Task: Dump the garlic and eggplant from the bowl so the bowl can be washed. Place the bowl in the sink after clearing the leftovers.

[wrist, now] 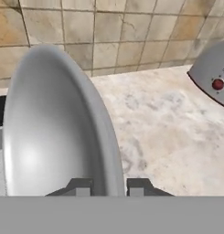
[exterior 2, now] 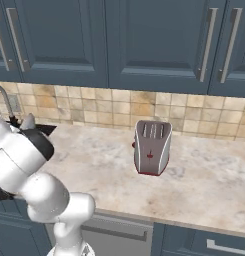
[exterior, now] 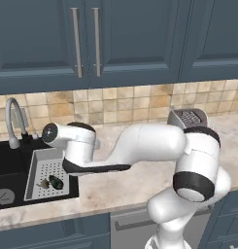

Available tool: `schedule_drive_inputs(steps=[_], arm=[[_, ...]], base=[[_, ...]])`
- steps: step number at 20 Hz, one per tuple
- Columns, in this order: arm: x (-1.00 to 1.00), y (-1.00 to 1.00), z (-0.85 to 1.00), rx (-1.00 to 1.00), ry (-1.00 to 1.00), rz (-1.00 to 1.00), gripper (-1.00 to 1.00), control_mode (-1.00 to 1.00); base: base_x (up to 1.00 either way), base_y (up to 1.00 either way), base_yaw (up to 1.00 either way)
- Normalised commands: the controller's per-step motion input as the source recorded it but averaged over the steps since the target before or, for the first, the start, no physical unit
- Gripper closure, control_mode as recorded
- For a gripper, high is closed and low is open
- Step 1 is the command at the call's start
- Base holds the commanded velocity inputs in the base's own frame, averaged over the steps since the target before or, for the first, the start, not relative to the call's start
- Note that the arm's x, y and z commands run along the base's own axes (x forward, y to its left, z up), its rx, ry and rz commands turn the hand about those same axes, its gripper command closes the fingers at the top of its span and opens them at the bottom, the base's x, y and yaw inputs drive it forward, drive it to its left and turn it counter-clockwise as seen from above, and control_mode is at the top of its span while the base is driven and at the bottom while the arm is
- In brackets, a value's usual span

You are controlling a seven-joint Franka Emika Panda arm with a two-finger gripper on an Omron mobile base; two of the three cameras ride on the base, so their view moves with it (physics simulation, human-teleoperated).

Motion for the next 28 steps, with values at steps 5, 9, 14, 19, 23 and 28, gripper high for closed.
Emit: schedule_drive_inputs(steps=[5,9,14,19,23,28], arm=[[-0.12,-1.0,0.28,0.59,-0.03,-0.01,1.0,-1.0],[-0.02,-1.0,0.36,0.54,0.0,0.0,1.0,-1.0],[0.0,-1.0,0.11,0.47,0.19,0.06,1.0,-1.0],[-0.09,-0.93,0.0,0.38,0.08,0.07,1.0,-1.0],[0.0,-0.1,0.0,0.08,0.0,0.0,1.0,-1.0],[0.0,0.0,0.0,0.0,0.0,0.0,1.0,-1.0]], base=[[0.0,0.0,0.0],[0.0,0.0,0.0],[0.0,0.0,0.0],[0.0,0.0,0.0],[0.0,0.0,0.0],[0.0,0.0,0.0]])
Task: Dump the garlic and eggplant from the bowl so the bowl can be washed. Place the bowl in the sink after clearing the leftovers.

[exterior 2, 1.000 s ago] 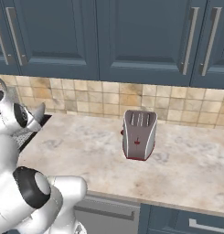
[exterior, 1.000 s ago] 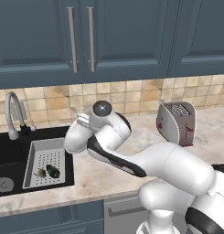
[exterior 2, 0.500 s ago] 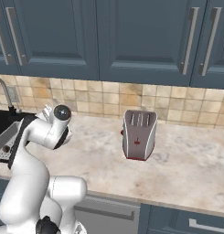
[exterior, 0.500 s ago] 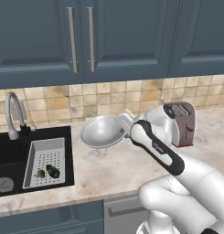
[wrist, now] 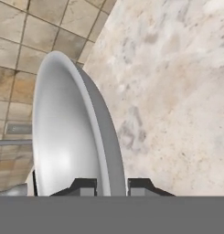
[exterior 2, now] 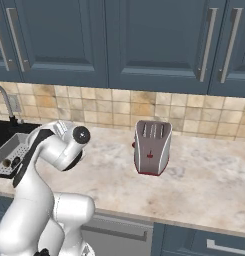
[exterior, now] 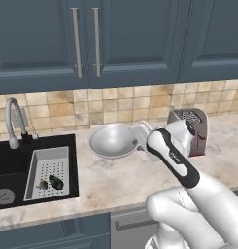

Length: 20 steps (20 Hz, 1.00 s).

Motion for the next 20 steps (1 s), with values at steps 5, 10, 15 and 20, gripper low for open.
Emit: schedule_drive_inputs(steps=[5,10,15,20], arm=[[-0.01,0.0,0.0,0.01,0.0,0.0,1.0,-1.0],[-0.05,0.0,0.0,0.01,0.0,0.0,1.0,1.0],[0.0,0.0,0.0,0.0,0.0,0.0,1.0,1.0],[0.0,0.0,0.0,0.0,0.0,0.0,1.0,1.0]], base=[[0.0,0.0,0.0],[-0.56,0.0,0.0],[-0.84,0.28,0.0],[-0.5,0.98,0.03]])
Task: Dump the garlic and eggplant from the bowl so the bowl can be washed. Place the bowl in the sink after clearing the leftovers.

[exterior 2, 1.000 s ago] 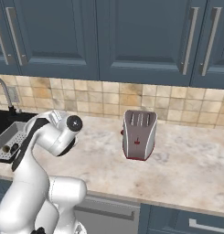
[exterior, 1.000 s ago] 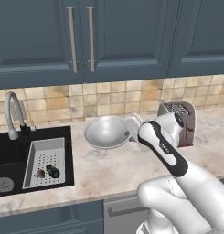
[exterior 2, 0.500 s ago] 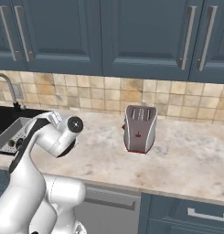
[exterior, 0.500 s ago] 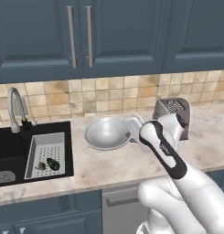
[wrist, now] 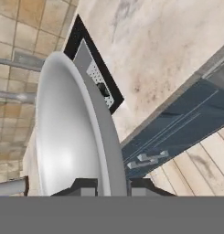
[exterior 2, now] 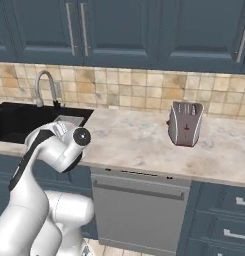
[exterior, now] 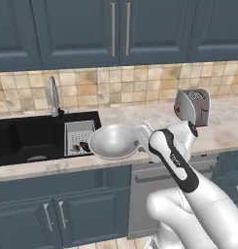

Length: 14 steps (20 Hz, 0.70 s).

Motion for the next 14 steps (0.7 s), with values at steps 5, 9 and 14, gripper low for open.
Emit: schedule_drive_inputs(steps=[5,9,14], arm=[[0.0,0.0,0.0,0.0,0.0,0.0,1.0,1.0],[0.0,0.0,0.0,0.0,0.0,0.0,1.0,1.0],[0.0,0.0,0.0,0.0,0.0,0.0,1.0,1.0]], base=[[-0.14,1.0,0.03],[0.01,1.0,0.0],[0.14,1.0,0.0]])
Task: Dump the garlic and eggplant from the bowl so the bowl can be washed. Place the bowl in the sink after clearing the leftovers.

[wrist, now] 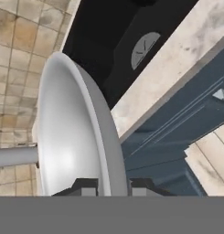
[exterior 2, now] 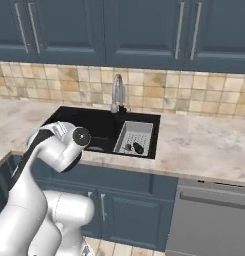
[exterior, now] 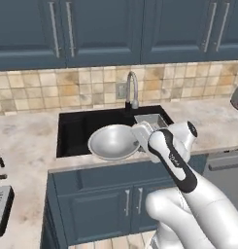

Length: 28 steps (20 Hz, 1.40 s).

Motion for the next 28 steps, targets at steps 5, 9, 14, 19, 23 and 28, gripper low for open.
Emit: schedule_drive_inputs(steps=[5,9,14,19,23,28], arm=[[0.0,0.0,0.0,0.0,0.0,0.0,1.0,1.0],[0.0,0.0,0.0,0.0,0.0,0.0,1.0,1.0],[0.0,0.0,0.0,0.0,0.0,0.0,1.0,1.0],[0.13,0.0,0.0,0.01,0.02,-0.06,1.0,-1.0],[0.83,-0.06,0.0,0.06,0.17,-0.31,1.0,-1.0],[0.91,-0.07,0.0,0.06,0.28,-0.33,1.0,-1.0]], base=[[0.38,0.94,0.0],[0.63,0.63,-0.06],[0.74,0.3,-0.02],[0.51,0.0,-0.12],[0.0,0.0,0.0],[0.0,0.0,0.0]])
